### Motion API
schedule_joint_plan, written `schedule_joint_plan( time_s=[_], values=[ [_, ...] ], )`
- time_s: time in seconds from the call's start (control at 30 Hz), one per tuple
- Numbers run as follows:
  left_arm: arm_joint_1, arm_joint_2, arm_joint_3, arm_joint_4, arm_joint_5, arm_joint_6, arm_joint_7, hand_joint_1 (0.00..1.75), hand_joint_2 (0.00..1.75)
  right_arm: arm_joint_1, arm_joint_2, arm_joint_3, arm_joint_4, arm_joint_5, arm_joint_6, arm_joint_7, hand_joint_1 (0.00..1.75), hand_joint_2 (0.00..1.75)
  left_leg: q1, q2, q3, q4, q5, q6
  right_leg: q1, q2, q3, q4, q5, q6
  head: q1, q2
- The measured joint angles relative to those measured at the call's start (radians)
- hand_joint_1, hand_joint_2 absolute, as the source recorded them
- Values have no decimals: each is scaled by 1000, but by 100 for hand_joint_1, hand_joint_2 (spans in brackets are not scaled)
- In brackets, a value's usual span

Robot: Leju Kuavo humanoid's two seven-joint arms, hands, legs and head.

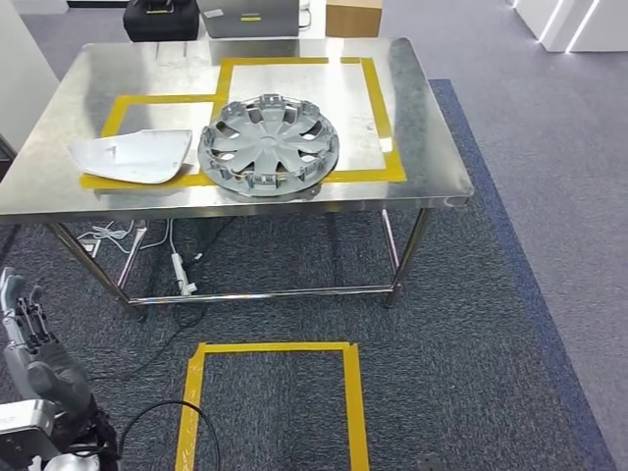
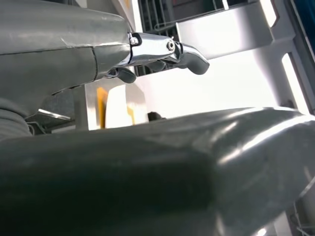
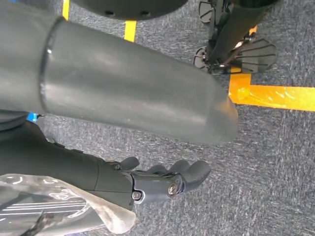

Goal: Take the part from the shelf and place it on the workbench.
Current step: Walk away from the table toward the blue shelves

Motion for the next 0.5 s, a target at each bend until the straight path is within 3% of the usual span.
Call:
schedule_joint_plan(
  time_s=[0.07,0.1,0.13,0.17,0.23,0.3,0.43,0.5],
  values=[
    [2,-1,0,0,-4,6,1,0,0,0,0,0,0,3,-5,-1,0,0,-2,4,-7,0,4,5,0,-6,-60,134,-64,4,2,0],
    [4,-2,0,0,-7,10,2,0,0,1,0,0,0,5,-8,-1,0,0,-3,6,-10,1,6,6,0,-7,-82,184,-81,6,2,0],
    [4,-3,0,0,-11,14,4,0,0,2,0,0,0,6,-10,-1,0,0,-4,7,-12,2,8,6,0,-8,-86,198,-78,7,2,0],
    [5,-5,0,0,-13,17,5,0,0,2,0,0,0,8,-13,-1,0,0,-5,8,-13,3,10,5,0,-8,-68,169,-56,6,2,0],
    [5,-8,-1,0,-17,21,7,0,0,1,-2,0,0,10,-16,-1,0,0,-5,8,-15,8,12,3,0,-14,8,31,6,2,2,0],
    [5,-11,-1,0,-19,27,8,0,0,-2,-3,1,0,12,-17,0,0,0,-9,8,-20,15,14,-5,2,-18,60,-68,37,-5,2,0],
    [4,-15,-1,0,-23,42,9,0,0,0,-3,1,0,14,-17,2,0,0,-11,7,-31,22,19,-29,1,-17,57,-82,55,-25,1,0],
    [3,-16,-1,0,-24,46,9,0,0,-1,-2,1,0,14,-17,2,0,0,-7,5,-50,75,-35,-41,-2,-18,44,-85,70,-37,-3,0]
  ],
)
